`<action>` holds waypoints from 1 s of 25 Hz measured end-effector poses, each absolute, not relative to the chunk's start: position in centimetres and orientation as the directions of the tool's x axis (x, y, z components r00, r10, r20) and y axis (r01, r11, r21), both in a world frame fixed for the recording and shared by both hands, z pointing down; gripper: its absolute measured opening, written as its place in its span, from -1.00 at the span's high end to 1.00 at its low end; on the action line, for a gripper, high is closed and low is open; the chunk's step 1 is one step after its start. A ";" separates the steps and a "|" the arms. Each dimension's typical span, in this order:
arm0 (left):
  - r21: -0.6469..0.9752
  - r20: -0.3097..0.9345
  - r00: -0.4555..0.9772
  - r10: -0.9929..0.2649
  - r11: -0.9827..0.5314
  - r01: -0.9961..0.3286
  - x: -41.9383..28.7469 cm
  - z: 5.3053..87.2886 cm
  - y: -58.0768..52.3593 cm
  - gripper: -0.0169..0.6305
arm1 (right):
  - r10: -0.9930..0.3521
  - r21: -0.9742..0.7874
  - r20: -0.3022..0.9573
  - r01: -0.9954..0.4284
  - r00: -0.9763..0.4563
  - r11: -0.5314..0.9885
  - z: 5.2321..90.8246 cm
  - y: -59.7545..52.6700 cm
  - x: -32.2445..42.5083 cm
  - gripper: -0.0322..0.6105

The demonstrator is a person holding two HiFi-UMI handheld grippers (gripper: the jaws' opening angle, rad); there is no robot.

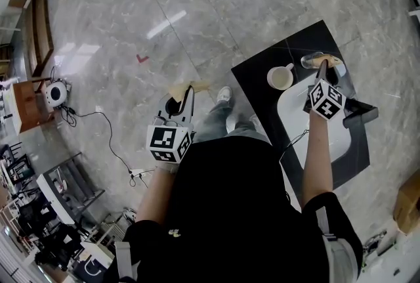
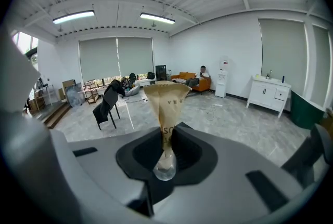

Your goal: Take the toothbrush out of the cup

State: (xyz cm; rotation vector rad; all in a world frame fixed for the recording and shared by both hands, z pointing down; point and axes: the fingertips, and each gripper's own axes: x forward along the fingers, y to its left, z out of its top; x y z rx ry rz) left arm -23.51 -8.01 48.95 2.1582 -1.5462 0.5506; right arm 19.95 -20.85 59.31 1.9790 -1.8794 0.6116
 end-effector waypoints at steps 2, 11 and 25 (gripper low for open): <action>0.115 0.545 0.304 -0.782 -0.289 -0.950 -23.7 49.0 -7.9 0.82 | -0.850 -0.047 0.527 -0.997 0.029 -0.063 58.9 -20.7 19.8 0.72; 0.138 0.510 0.341 -0.790 -0.316 -0.939 -23.0 48.7 -8.0 0.82 | -0.875 -0.051 0.484 -0.998 0.017 -0.048 55.0 -20.0 19.6 0.73; 0.167 0.436 0.461 -0.773 -0.434 -0.885 -20.7 47.9 -9.8 0.82 | -0.928 -0.047 0.367 -0.995 0.067 -0.090 47.1 -16.8 20.4 0.74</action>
